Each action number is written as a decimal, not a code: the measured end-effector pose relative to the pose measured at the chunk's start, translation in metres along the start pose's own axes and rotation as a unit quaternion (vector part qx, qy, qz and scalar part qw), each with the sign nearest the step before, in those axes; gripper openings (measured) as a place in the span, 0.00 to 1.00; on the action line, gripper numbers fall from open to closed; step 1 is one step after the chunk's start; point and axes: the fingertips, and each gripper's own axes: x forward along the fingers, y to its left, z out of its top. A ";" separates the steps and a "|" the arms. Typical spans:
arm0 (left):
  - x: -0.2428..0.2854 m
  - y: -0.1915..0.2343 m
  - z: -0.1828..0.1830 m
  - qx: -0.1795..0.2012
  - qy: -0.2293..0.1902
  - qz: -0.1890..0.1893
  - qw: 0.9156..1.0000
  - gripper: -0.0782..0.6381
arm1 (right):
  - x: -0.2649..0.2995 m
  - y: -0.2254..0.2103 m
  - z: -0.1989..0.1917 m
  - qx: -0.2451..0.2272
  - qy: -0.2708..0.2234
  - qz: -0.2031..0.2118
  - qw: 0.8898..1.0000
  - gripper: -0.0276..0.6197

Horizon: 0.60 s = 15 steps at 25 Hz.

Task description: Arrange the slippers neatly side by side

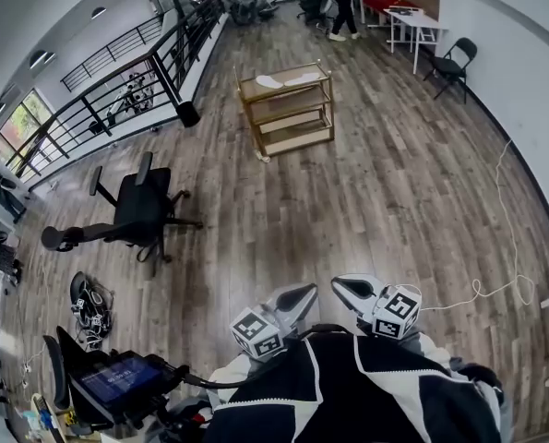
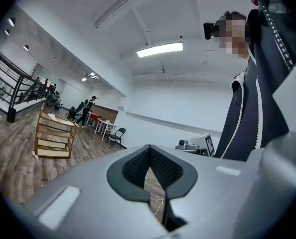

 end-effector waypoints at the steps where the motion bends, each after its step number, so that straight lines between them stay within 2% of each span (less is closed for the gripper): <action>1: 0.001 0.000 0.001 0.002 0.001 -0.001 1.000 0.13 | 0.000 -0.001 0.000 0.001 0.000 0.000 1.000 0.05; 15: 0.007 0.007 0.001 -0.005 0.007 -0.009 1.000 0.13 | 0.003 -0.004 0.000 0.002 0.002 0.002 1.000 0.05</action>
